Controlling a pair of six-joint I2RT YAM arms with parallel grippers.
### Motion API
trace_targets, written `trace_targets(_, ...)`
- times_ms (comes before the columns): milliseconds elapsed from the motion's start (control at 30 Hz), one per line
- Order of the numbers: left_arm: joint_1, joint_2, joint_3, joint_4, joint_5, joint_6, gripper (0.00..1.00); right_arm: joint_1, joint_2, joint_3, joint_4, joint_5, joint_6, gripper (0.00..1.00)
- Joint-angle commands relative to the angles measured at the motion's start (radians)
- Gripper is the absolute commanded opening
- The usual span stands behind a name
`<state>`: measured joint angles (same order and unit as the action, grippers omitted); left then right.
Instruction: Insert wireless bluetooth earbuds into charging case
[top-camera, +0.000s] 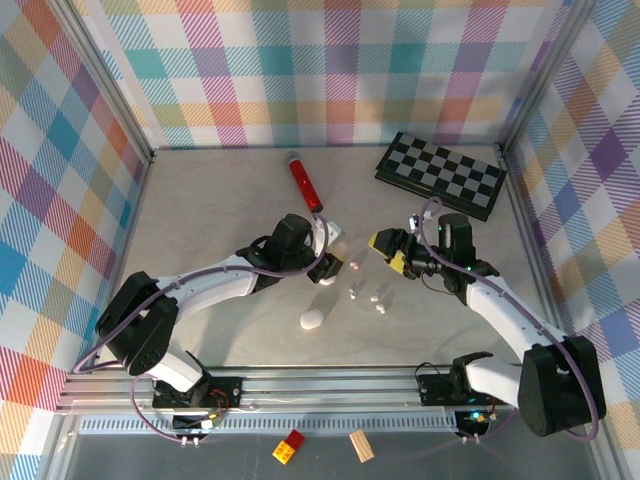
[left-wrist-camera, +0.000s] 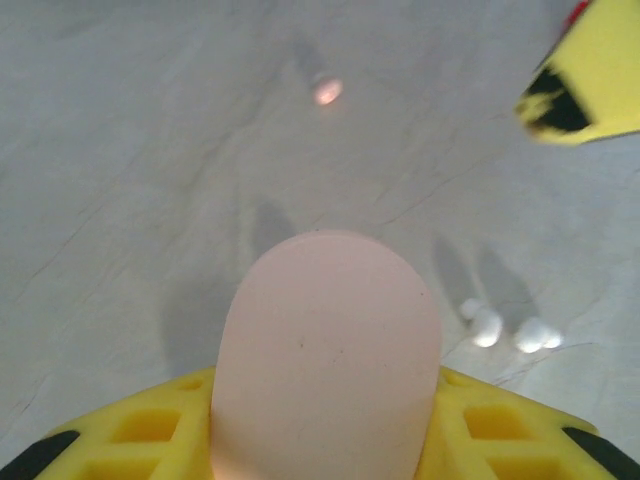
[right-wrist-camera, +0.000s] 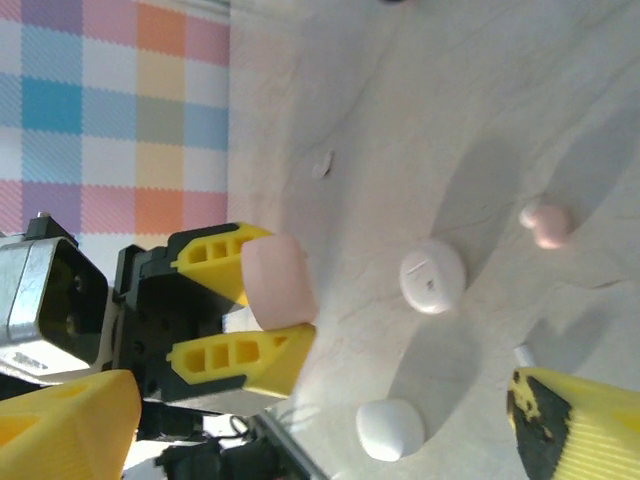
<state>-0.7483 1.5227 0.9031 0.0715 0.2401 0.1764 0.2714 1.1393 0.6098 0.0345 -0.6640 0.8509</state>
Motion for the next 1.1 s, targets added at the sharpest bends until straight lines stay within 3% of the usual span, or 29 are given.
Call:
trace_targets(0,-0.019,-0.025,-0.028,0.128,0.099,0.063,0.41,0.037,0.021,-0.004,0.085,-0.06,0.061,0.87)
trace_targets(233,-0.028,-0.025,-0.023,0.149,0.148,0.097,0.42,0.102,0.086,0.029,0.104,-0.081,0.07,0.62)
trace_targets(433,-0.034,-0.028,-0.023,0.143,0.155,0.112,0.42,0.134,0.129,0.039,0.128,-0.078,0.076,0.5)
trace_targets(867,-0.042,-0.039,-0.046,0.109,0.162,0.128,0.42,0.137,0.136,0.05,0.134,-0.031,0.071,0.47)
trace_targets(1067,-0.042,-0.041,-0.049,0.11,0.151,0.124,0.42,0.137,0.134,0.049,0.133,-0.017,0.077,0.37)
